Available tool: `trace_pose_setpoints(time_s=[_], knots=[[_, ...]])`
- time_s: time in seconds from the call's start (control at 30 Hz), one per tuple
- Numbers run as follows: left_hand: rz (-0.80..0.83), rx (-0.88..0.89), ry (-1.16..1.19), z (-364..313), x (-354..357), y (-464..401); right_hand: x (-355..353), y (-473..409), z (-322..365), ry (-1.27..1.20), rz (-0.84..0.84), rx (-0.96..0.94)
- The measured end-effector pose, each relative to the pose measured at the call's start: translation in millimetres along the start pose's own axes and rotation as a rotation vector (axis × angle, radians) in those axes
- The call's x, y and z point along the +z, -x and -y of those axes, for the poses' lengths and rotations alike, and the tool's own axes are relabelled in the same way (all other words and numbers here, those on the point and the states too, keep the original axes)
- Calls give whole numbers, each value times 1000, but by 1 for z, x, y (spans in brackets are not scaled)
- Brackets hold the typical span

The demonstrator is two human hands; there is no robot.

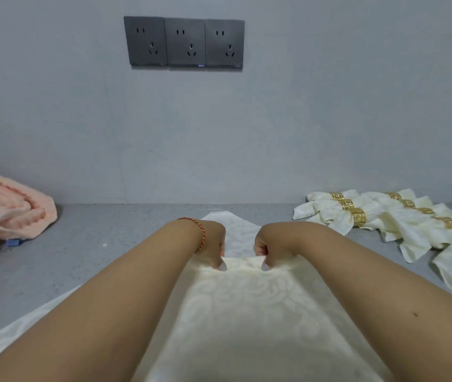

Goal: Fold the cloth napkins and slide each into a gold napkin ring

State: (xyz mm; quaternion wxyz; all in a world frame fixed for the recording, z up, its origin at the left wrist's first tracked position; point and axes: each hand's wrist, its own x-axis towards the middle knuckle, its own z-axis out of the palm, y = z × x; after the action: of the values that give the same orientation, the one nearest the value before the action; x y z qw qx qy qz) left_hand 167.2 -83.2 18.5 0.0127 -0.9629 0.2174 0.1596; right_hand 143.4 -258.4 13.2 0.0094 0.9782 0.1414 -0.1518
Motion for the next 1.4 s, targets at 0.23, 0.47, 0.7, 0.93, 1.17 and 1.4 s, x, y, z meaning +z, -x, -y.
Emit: trace_pose_setpoints(time_s=[0.23,0.47,0.7,0.93,1.17,1.4], knots=[[-225,-1,-60,-9,19,23,16,26,18,253,-315,-58],[-313,13,-53,-13,38,45,29,41,25,229,-316,-46],[-277,-86,111,-14,35,45,20,35,15,27,-261,5],[-229,-91,202,-3,38,35,18,34,11,-69,-222,23],[-205,-123,57,-4,40,37,22,36,5,-114,-180,56],[-424,10,-20,-12,49,55,35,57,14,134,-403,4]])
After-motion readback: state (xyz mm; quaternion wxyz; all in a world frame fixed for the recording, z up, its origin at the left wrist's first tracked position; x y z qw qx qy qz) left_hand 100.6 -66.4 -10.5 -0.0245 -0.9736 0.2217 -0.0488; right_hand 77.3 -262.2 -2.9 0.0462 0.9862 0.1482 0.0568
